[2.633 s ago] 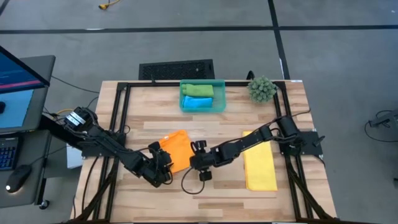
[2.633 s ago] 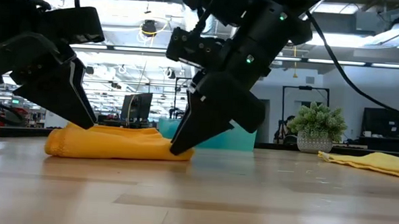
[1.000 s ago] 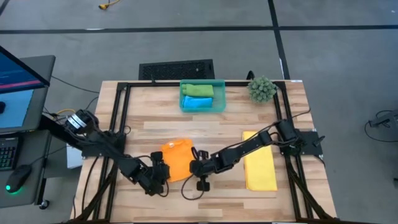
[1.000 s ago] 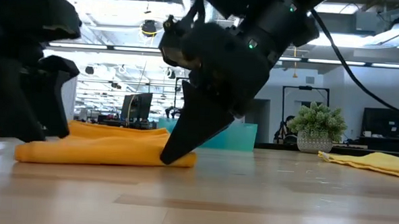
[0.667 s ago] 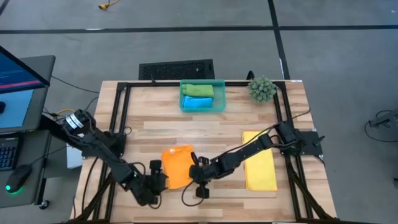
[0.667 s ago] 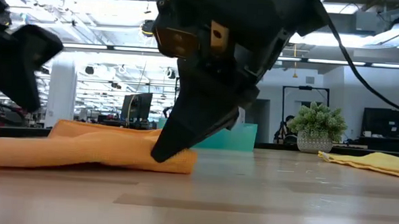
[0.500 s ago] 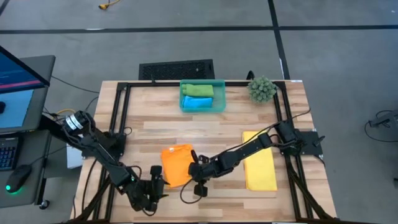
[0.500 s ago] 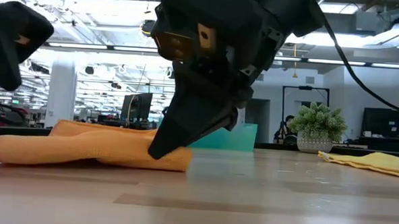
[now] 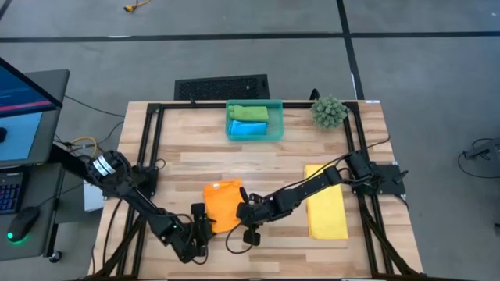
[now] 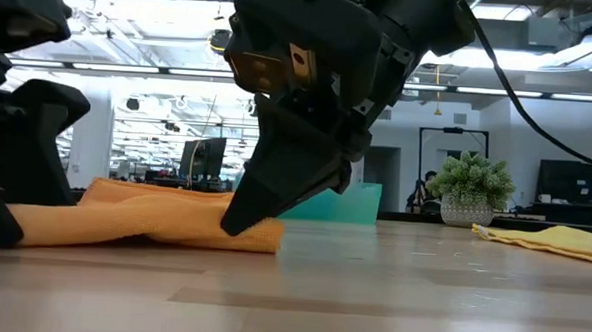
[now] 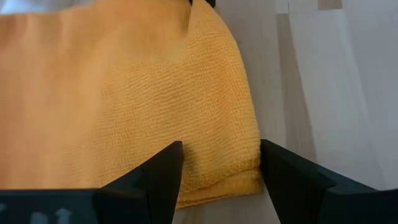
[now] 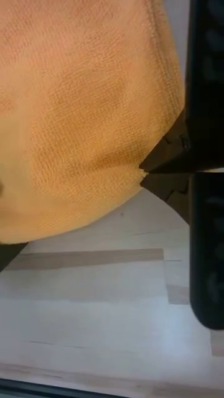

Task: Roll microfiber towels into tight, uniform cylinder then place into a basket
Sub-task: Roll the orange towel

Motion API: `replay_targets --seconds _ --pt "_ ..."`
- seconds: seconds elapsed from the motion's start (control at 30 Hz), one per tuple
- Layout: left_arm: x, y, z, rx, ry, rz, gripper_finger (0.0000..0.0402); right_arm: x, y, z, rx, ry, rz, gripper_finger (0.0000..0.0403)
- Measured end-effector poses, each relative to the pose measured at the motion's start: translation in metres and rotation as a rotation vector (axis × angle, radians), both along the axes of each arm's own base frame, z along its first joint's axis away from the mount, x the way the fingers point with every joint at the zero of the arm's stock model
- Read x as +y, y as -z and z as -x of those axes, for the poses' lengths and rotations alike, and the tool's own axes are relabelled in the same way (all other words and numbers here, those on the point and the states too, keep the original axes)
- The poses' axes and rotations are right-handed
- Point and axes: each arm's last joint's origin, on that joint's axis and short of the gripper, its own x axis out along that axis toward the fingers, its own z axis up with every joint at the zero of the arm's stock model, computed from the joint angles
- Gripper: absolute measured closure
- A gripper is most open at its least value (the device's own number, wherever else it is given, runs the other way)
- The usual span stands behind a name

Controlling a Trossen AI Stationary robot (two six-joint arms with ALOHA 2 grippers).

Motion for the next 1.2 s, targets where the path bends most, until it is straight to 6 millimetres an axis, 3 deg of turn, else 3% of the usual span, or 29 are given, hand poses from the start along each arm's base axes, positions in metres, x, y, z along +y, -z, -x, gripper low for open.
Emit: replay_targets --seconds 0.33,0.6,0.9,1.07,1.2 --pt "0.001 0.0 -0.002 0.003 -0.027 0.047 0.0206 0.0 -0.001 0.0 0.006 0.036 -0.029 0.0391" --pt "0.001 0.001 -0.002 0.021 -0.02 0.099 0.0283 0.009 -0.001 0.003 -0.003 -0.019 -0.008 0.0392" --pt "-0.012 -0.012 -0.005 0.013 0.104 0.219 0.0369 0.045 -0.012 0.012 -0.019 -0.129 -0.05 0.0393" --pt "-0.015 -0.019 -0.005 0.009 0.076 0.359 0.0394 0.06 -0.026 0.011 -0.045 -0.152 -0.069 0.039" --pt "-0.015 -0.018 -0.006 0.047 0.001 0.464 0.0395 0.057 -0.033 0.005 -0.008 -0.063 -0.184 0.0391"
